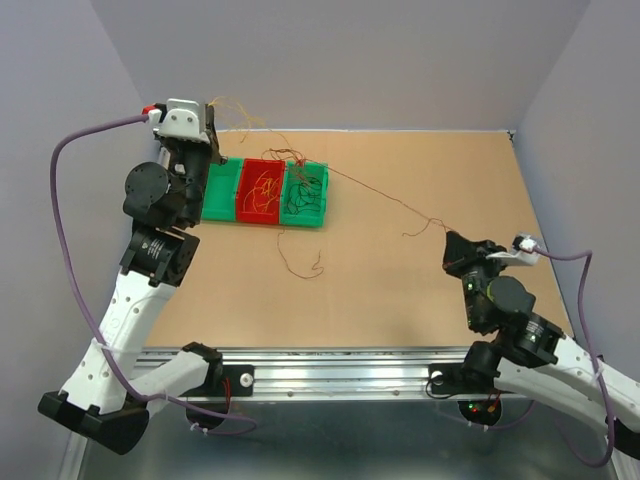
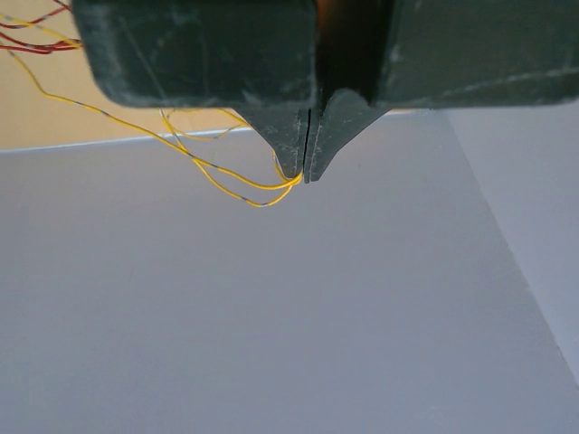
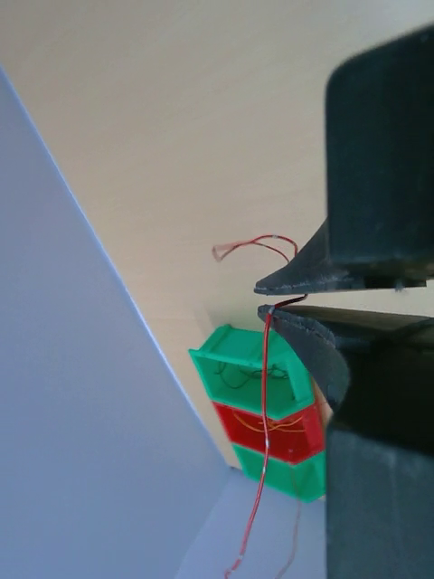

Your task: Untangle the cables

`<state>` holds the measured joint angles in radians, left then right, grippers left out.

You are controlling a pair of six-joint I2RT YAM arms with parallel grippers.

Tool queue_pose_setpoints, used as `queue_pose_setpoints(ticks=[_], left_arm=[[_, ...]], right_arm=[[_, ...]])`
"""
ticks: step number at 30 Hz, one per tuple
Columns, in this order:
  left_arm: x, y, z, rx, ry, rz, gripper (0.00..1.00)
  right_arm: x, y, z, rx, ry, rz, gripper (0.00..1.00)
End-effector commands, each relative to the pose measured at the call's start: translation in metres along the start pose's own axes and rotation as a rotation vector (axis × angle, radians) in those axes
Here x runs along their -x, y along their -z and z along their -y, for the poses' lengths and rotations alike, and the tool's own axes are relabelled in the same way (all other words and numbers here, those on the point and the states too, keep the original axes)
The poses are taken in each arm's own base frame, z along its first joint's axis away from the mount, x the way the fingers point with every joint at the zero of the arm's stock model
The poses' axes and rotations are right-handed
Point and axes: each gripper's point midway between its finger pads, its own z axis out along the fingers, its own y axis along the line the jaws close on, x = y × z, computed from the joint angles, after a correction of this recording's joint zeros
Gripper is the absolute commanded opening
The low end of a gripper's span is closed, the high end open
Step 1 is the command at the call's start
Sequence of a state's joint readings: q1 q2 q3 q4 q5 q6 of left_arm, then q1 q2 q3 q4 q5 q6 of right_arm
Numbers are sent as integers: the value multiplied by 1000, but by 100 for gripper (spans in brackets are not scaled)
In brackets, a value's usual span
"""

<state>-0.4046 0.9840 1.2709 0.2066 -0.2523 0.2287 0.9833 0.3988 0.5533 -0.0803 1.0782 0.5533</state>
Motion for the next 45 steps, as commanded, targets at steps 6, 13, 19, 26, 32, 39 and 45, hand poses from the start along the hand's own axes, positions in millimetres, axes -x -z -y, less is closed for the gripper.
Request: queue_pose_setpoints(ticks=[6,13,19,26,32,39,45], left_arm=[[25,57,119,-759,-9,161,0],[21,102,149,-1019,7,170,0],[10,141,178,-1251,64,156,0],[3,167,195,-1416,98,147,0],[6,178,200,-1463,109,157,0],[16,173,197,-1412,124,173,0],[20,173,194,-1388,130,196,0]], right_arm=[[-56,5,-81,384,248,-217,59],[-85,40,-134,776,293,-303,99],[-97,60,-150,943,310,-332,100],[-110,77,-162,1073,309,-374,100],[-122,97,-171,1204,310,-429,100],[-143,103,-176,1254,319,-504,94],[-151,104,-182,1268,298,-527,57]])
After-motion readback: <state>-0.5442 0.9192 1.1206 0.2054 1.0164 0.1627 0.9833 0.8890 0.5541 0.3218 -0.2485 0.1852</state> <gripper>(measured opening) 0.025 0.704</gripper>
